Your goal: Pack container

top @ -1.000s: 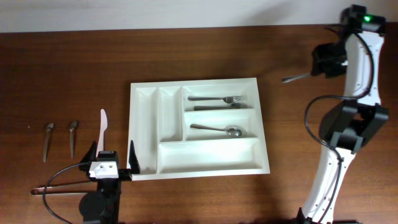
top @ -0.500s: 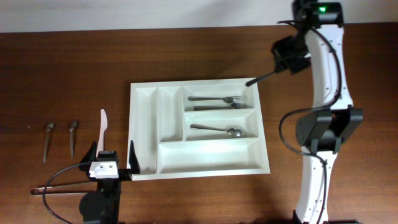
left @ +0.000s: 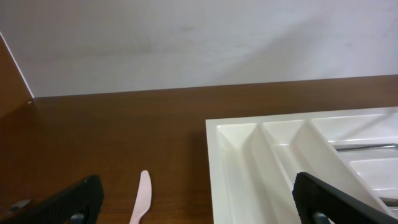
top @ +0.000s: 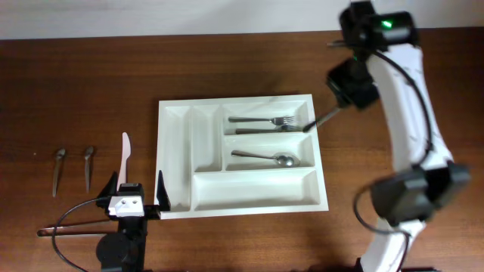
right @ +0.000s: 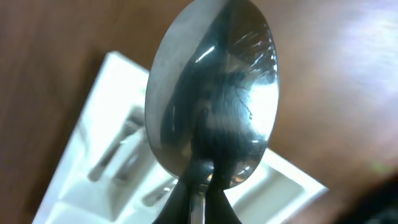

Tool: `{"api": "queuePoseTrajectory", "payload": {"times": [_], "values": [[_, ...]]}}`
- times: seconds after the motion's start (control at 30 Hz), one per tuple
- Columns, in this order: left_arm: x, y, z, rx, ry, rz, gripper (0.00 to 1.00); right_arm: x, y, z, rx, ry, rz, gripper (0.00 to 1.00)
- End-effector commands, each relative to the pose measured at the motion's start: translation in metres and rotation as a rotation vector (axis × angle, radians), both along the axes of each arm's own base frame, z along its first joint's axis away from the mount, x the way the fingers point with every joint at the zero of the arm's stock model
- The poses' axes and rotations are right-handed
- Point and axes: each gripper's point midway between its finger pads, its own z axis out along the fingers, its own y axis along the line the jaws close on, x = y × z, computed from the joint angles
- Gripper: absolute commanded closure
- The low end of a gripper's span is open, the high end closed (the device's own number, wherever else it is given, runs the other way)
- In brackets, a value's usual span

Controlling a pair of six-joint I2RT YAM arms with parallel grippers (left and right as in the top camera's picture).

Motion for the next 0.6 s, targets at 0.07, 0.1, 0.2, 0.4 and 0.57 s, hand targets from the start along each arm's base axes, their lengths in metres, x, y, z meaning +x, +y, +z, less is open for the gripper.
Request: {"api": "queuePoseTrajectory", "payload": {"times": [0.07,0.1,0.2,0.4,0.57], "values": [[0.0,0.0,-0.003,0.018,0.005,-0.003,0.01,-0.047,-0.001,0.016,-0.036,-0.038,-0.136,0.88],[0.0,0.0,-0.003,0.018,0.005,-0.003,0.01,-0.047,0.005,0.013,-0.031,-0.047,-0.141,0.88],[0.0,0.0,-0.003,0.018,0.005,-0.004,0.01,-0.048,0.021,0.003,-0.021,-0.038,-0.15,0.87],[0.0,0.0,-0.003,0.018,0.005,-0.003,0.01,-0.031,0.064,-0.024,0.052,-0.088,-0.089,0.87],[0.0,0.0,-0.003,0.018,0.005,-0.003,0.01,-0.027,0.062,-0.034,0.016,-0.108,-0.084,0.87]]}}
